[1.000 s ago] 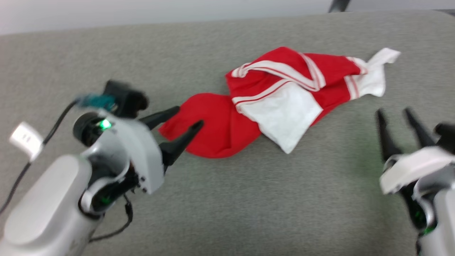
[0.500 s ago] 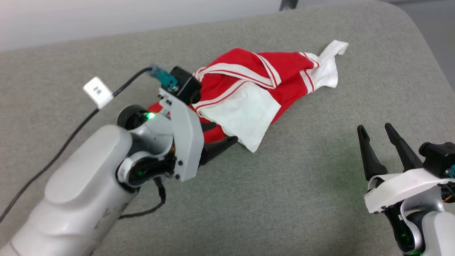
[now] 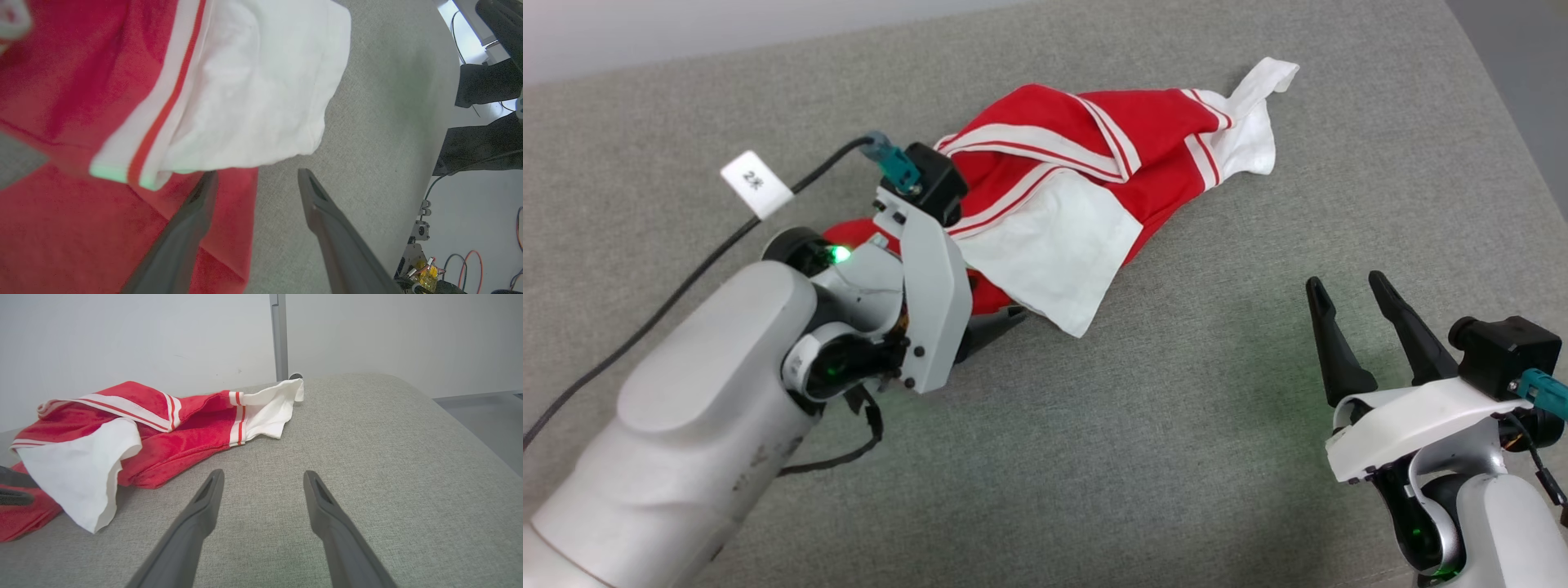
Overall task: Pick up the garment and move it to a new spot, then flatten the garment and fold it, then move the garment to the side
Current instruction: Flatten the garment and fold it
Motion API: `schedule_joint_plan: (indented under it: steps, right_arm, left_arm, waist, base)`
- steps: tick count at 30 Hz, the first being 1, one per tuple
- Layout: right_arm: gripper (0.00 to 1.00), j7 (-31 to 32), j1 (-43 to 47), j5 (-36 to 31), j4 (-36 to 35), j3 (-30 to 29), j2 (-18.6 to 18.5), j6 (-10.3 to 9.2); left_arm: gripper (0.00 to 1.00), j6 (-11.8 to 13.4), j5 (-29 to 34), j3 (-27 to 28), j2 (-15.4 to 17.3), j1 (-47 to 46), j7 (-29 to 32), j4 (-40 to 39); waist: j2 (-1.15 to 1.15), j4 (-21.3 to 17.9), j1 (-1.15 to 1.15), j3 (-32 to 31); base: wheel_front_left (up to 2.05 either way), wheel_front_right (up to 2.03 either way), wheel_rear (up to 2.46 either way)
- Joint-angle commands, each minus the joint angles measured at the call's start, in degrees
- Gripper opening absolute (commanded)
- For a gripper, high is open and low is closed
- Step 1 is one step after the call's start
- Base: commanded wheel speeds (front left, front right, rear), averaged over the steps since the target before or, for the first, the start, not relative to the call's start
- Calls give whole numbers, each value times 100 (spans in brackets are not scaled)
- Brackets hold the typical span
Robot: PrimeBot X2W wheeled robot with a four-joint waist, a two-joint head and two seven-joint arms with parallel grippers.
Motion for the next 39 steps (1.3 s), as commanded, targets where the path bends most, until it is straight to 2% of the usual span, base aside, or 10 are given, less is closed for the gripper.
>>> schedule_joint_plan:
  steps: [1,9,15,17,18,26,29,33,35,39]
  right_arm:
    - [100,-45,-55,-46,23,17,17,-6]
    - [100,-84,-155,-66,102,89,74,-6]
    - [100,-128,-199,-38,115,166,103,-6]
    - [100,-152,-197,-20,111,182,111,-6]
    - [100,-156,-190,-14,112,185,116,-6]
    - [100,-191,2,-36,190,7,139,-6]
    - [100,-159,77,-24,228,-35,145,-6]
    - [100,-112,44,8,239,-14,148,-6]
    - [100,-84,23,26,225,14,151,-6]
    - [100,-33,-54,62,159,82,154,-6]
  left_arm:
    - [100,-16,-29,-8,33,-49,-2,42]
    - [100,4,-272,112,-119,-157,-133,95]
    - [98,2,-116,9,-234,-325,-176,242]
    - [16,13,-92,7,-282,-374,-218,359]
    - [0,12,-80,7,-297,-411,-236,414]
    - [0,56,-519,446,-263,-620,-393,545]
    - [0,344,-1095,936,-265,-657,-303,605]
    - [0,1099,-2147,1762,-432,-599,-94,741]
    - [0,1338,-2230,1984,-333,-628,-192,844]
    - [0,1263,-1874,1927,70,-644,-346,1114]
  waist:
    - [0,7,0,8]
    - [0,32,0,43]
    - [0,-16,0,90]
    - [0,-39,0,113]
    - [0,-48,0,124]
    - [0,157,0,-20]
    - [0,317,0,-139]
    - [0,494,0,-244]
    - [0,549,0,-248]
    - [0,563,0,-187]
  base:
    - [0,0,0]
    - [0,0,0]
    - [0,0,0]
    - [0,0,0]
    - [0,0,0]
    - [0,0,0]
    - [0,0,0]
    - [0,0,0]
    - [0,0,0]
    - [0,0,0]
